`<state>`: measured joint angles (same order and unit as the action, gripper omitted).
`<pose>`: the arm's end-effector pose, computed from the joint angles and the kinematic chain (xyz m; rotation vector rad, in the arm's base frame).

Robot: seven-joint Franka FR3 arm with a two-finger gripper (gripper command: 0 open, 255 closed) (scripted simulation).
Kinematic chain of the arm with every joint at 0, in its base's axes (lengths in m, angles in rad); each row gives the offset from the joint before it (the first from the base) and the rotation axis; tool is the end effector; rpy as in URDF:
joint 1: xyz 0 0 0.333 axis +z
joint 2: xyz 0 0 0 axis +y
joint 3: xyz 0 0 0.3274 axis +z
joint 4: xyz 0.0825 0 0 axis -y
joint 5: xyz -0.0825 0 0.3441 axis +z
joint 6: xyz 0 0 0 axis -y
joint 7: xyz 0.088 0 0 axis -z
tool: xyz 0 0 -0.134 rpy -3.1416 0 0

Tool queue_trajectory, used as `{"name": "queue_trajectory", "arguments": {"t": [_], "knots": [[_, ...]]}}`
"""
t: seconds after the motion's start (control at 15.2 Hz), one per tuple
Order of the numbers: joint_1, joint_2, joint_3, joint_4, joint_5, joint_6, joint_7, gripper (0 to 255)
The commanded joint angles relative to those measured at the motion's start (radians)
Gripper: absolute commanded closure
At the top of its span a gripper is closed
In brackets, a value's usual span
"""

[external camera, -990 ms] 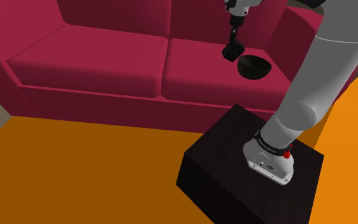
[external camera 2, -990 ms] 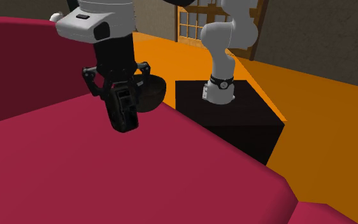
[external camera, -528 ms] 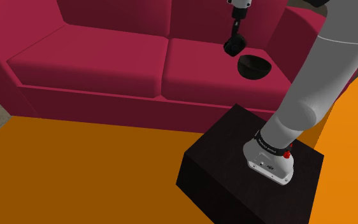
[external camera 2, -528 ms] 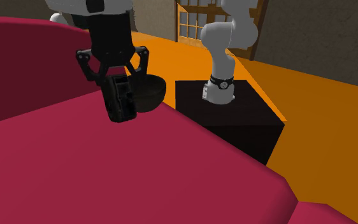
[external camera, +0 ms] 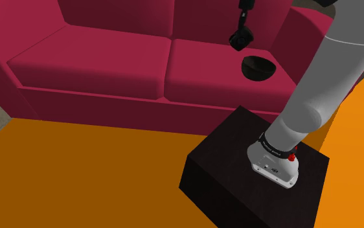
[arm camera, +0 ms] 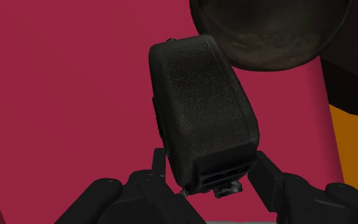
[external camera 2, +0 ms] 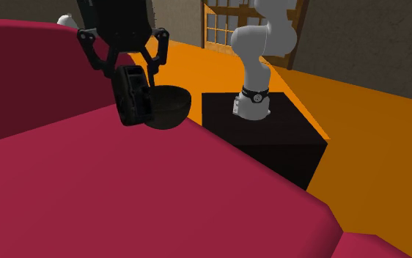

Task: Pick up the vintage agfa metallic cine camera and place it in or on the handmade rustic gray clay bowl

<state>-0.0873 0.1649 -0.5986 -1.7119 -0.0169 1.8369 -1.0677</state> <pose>0.4489 -0.3455 0.4956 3.0186 0.5996 -0.1403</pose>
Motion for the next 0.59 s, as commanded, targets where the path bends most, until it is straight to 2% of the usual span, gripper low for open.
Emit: {"name": "queue_trajectory", "arguments": {"t": [0.0, 0.53], "knots": [[0.0, -0.003, -0.001, 0.024, -0.002, -0.026, -0.002, 255], [-0.004, -0.002, -0.003, 0.123, -0.001, -0.124, -0.009, 255]]}}
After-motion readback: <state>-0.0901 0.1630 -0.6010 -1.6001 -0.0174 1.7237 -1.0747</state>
